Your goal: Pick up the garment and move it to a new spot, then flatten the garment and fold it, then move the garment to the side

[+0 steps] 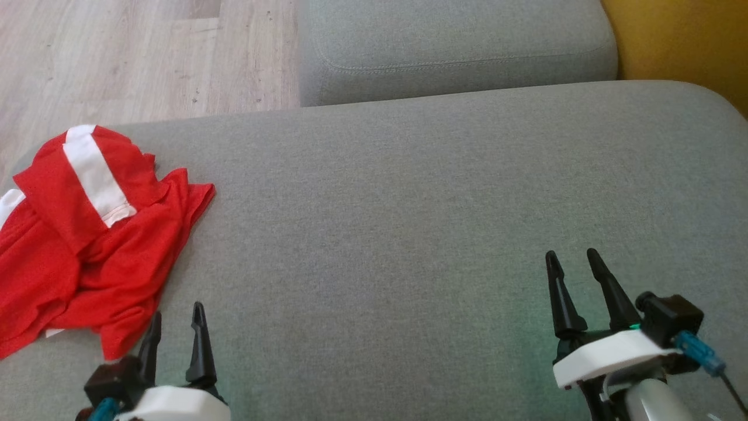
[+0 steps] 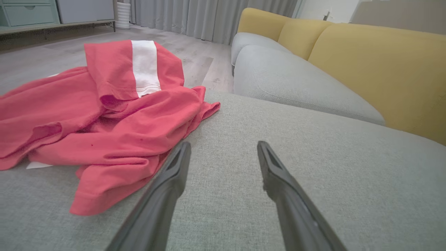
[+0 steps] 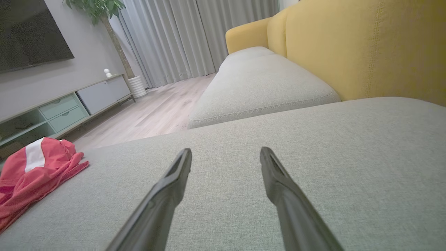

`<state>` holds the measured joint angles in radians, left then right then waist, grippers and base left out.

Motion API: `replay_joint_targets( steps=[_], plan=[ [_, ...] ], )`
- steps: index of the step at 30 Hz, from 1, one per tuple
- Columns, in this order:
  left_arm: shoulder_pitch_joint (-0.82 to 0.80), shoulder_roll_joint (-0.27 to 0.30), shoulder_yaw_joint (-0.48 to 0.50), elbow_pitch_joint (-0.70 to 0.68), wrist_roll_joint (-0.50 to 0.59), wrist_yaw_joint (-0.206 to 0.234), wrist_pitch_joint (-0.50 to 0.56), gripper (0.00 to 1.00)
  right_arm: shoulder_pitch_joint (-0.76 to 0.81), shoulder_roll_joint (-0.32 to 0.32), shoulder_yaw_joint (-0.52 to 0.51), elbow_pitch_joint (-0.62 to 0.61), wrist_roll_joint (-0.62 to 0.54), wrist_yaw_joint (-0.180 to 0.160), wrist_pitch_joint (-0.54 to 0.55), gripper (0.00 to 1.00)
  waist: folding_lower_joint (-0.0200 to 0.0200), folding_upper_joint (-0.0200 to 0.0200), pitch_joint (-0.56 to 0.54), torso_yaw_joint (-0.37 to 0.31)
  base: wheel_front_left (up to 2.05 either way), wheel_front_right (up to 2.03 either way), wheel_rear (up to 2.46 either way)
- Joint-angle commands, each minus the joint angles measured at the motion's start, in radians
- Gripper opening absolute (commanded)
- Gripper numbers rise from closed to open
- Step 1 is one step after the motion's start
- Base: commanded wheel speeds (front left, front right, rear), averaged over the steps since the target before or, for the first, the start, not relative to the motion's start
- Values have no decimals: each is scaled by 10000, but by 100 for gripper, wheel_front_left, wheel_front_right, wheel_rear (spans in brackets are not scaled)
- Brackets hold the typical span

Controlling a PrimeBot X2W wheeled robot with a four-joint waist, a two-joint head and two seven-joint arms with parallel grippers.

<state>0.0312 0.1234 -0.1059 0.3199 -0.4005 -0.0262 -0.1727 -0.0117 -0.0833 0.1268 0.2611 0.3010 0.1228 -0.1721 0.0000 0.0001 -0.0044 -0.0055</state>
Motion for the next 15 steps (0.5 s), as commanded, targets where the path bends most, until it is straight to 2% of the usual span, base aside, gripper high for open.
replay_joint_targets(
  steps=[1,15],
  plan=[
    [-259,221,176,-221,298,65,-176,100,-499,-147,256,-281,-304,64,-186,100,0,-1,-4,1,0,0,0],
    [-252,410,179,64,1693,308,-591,100,-459,-21,395,279,-1425,72,-599,100,0,-1,-9,-8,0,0,0]
  ],
)
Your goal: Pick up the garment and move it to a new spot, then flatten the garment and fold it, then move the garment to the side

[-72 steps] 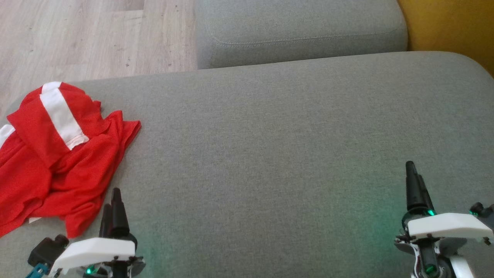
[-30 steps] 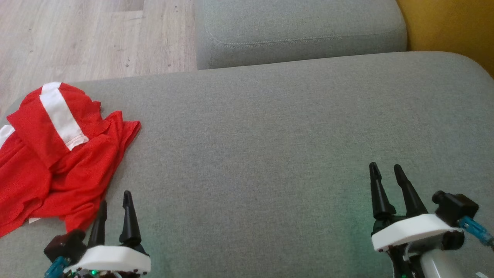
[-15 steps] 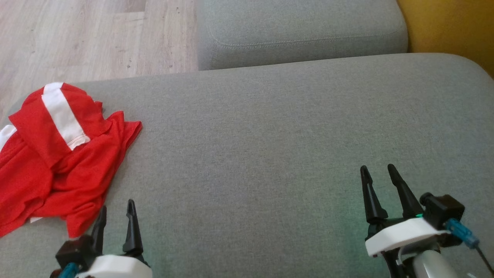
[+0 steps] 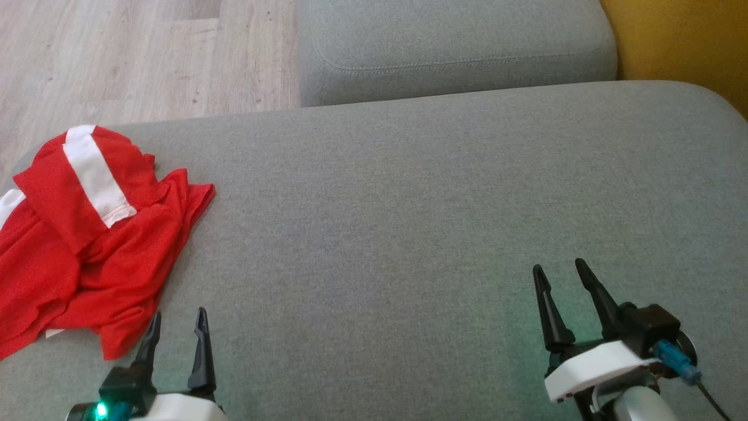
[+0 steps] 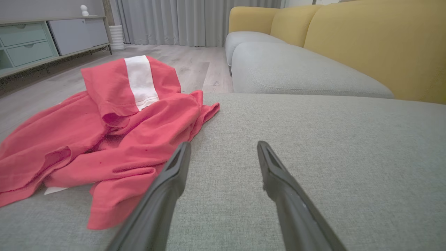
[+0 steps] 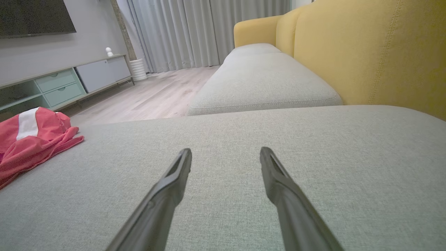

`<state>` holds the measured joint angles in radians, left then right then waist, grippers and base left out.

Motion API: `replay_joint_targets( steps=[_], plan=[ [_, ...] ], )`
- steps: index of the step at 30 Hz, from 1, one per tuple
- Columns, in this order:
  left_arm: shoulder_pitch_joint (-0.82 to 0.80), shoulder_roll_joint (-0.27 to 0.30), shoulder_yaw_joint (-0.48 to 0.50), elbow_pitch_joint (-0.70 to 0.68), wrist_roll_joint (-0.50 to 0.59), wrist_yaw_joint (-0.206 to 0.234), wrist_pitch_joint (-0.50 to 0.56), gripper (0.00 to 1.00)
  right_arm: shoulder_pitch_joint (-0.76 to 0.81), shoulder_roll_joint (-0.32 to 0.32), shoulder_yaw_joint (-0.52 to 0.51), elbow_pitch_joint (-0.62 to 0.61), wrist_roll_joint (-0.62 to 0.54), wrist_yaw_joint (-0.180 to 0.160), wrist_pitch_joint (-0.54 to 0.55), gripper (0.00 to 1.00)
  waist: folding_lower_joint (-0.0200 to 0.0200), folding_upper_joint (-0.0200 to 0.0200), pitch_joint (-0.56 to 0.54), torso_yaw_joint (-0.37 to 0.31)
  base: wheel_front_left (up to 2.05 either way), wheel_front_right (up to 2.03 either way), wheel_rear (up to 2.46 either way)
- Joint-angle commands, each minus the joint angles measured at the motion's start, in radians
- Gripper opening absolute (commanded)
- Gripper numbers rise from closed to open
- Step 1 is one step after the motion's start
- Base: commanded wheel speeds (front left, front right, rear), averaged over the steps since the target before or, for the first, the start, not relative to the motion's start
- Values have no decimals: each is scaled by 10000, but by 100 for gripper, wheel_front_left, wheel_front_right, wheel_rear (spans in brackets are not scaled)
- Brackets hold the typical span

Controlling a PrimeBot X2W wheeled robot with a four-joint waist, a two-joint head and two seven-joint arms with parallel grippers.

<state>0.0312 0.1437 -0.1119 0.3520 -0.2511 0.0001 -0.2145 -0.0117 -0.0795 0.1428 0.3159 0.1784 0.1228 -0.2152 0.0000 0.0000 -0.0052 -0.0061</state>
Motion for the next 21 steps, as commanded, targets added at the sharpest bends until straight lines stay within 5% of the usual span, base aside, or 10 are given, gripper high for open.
replay_joint_targets(
  steps=[1,10,21],
  plan=[
    [-243,218,238,-237,295,61,-203,100,-463,-49,236,-235,-272,73,-197,100,0,0,-4,-4,0,0,0],
    [-168,262,261,-37,1069,161,-470,100,-427,55,170,9,-836,79,-463,100,0,0,-37,-7,0,0,0],
    [-221,181,512,342,510,36,-473,100,-333,160,-28,200,-254,79,-465,100,0,0,-18,-34,0,0,0]
  ],
)
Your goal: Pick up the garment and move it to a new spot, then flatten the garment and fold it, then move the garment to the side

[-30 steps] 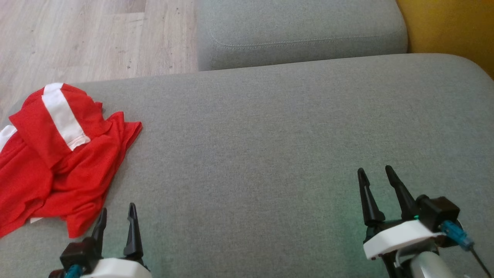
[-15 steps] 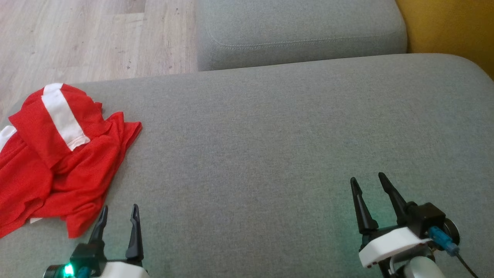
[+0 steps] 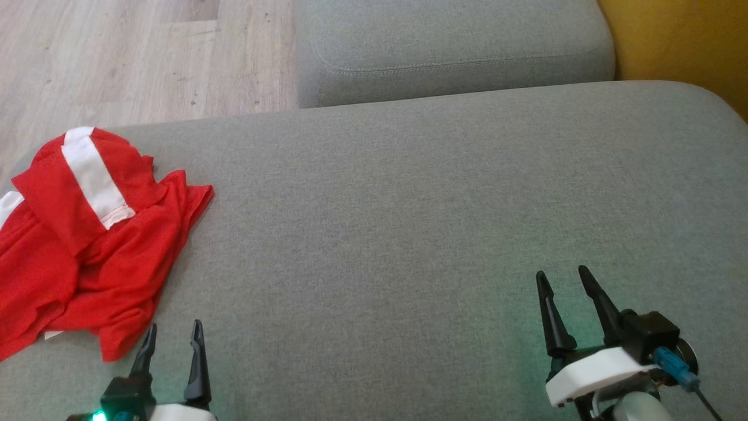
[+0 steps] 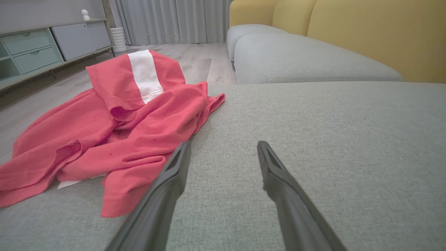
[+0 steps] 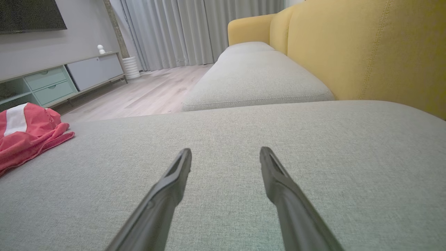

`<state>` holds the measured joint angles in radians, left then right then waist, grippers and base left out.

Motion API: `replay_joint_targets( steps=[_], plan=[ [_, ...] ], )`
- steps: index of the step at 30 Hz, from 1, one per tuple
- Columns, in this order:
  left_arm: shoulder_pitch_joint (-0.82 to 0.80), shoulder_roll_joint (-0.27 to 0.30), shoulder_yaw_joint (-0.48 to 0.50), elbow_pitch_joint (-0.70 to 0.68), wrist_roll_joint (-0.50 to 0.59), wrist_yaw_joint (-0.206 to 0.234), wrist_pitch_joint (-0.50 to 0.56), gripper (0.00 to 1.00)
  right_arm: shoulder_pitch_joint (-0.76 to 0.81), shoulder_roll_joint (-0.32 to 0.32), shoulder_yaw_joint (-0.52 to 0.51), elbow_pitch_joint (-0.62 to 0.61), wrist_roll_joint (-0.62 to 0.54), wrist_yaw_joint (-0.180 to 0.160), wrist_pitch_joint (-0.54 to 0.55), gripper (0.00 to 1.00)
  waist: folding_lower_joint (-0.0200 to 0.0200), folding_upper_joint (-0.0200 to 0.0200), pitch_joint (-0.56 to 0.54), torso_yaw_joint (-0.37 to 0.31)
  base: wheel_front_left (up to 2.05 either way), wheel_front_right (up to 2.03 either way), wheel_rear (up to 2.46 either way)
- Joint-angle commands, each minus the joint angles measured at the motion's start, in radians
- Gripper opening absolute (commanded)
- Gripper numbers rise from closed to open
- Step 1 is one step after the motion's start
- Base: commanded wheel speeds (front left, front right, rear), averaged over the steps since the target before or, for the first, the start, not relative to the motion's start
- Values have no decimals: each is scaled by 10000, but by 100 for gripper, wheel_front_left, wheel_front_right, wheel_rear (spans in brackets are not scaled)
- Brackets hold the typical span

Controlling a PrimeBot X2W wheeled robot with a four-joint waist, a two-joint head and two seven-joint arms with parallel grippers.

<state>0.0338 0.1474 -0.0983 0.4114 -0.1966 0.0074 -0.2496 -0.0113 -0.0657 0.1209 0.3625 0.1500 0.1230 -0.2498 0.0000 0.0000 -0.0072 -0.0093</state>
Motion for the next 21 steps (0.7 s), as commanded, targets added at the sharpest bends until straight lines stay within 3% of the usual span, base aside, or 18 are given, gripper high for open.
replay_joint_targets(
  steps=[1,15,21],
  plan=[
    [-256,142,396,-235,-81,-53,-122,100,-338,24,180,-254,60,77,-120,100,0,0,6,-7,0,0,0],
    [-333,121,349,-168,-241,-67,-122,100,-400,-19,210,-107,223,77,-120,100,0,0,61,-52,0,0,0],
    [-483,100,183,-112,-200,-113,-122,100,-313,-52,148,-164,240,77,-120,100,0,0,1,564,0,0,0]
  ],
)
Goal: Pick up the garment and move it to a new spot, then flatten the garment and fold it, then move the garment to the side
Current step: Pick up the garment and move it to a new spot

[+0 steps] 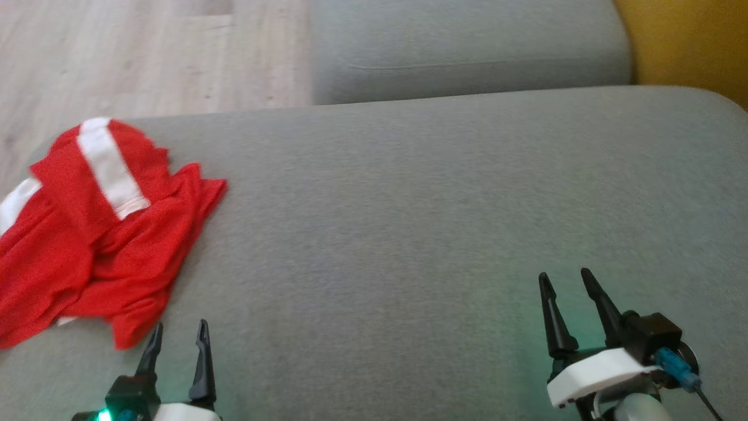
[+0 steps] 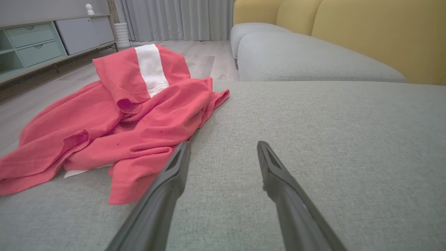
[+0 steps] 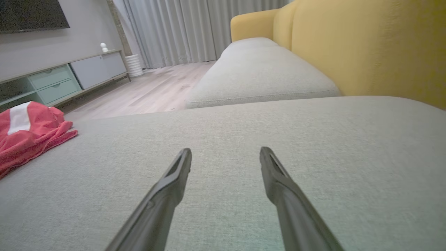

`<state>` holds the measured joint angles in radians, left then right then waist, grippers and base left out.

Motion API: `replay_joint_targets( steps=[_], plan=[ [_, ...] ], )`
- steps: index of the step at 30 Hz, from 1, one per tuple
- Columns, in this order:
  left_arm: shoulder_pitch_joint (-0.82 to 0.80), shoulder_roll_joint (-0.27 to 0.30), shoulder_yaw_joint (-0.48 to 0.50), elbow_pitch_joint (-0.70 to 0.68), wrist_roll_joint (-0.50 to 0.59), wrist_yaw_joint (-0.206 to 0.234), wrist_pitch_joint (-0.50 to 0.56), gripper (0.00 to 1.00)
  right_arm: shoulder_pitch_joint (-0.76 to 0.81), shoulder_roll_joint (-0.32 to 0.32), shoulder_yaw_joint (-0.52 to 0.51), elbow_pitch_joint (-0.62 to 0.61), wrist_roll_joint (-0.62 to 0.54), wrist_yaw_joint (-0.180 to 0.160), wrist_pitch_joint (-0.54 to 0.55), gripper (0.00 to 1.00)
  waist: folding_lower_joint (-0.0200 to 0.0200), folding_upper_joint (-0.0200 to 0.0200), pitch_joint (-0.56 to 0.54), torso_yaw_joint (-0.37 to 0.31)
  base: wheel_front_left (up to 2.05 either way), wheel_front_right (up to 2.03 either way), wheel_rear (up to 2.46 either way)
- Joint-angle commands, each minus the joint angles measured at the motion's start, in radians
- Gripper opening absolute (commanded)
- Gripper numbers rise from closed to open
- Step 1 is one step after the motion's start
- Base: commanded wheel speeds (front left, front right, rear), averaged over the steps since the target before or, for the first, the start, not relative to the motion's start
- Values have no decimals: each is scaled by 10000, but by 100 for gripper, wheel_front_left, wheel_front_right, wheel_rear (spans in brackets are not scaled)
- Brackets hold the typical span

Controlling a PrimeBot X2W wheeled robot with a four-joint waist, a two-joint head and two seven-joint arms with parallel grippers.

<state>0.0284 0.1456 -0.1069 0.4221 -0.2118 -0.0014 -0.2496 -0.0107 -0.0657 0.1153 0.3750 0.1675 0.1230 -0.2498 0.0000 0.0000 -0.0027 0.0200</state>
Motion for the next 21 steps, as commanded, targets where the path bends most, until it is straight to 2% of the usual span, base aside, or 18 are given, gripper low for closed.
replay_joint_targets(
  steps=[1,8,12,16,21],
  plan=[
    [-428,108,252,-222,-46,-10,-121,100,-302,-55,250,-282,46,77,-120,100,0,0,-74,445,0,0,0],
    [-191,228,240,-119,-132,-31,-111,100,-321,-21,595,-254,-9,77,-120,100,0,0,-274,2043,0,0,0],
    [25,296,297,-196,-230,2,-75,100,-395,7,844,-192,3,77,-120,100,0,0,-321,2714,0,0,0],
    [157,352,353,-347,-349,15,-20,100,-484,22,1081,-131,-7,77,-120,100,0,0,-243,2971,0,0,0],
    [-72,312,474,-716,-698,-93,77,100,-645,-127,1267,-196,-45,77,-120,100,0,0,193,2830,0,0,0]
  ],
)
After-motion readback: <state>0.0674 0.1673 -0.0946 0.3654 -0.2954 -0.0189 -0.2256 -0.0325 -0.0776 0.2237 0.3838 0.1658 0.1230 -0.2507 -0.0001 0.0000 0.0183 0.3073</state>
